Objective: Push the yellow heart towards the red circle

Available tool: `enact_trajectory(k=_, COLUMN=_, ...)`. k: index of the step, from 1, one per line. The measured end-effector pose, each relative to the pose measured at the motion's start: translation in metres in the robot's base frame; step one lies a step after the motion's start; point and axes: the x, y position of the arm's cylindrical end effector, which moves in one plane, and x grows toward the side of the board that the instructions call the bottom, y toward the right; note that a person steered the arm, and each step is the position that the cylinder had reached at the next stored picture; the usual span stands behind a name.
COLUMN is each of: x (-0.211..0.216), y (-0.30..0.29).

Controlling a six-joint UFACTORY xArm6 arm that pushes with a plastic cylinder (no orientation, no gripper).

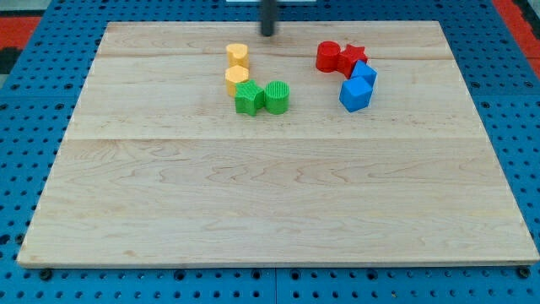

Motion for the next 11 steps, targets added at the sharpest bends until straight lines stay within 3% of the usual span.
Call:
enact_trajectory(k=1, x=0.025, y=-0.055)
enact_trajectory(k=3, x=0.065, y=-0.003)
enact_trajectory(k=8, x=0.029, y=0.015)
enact_trajectory(k=11, x=0.030, y=0.079)
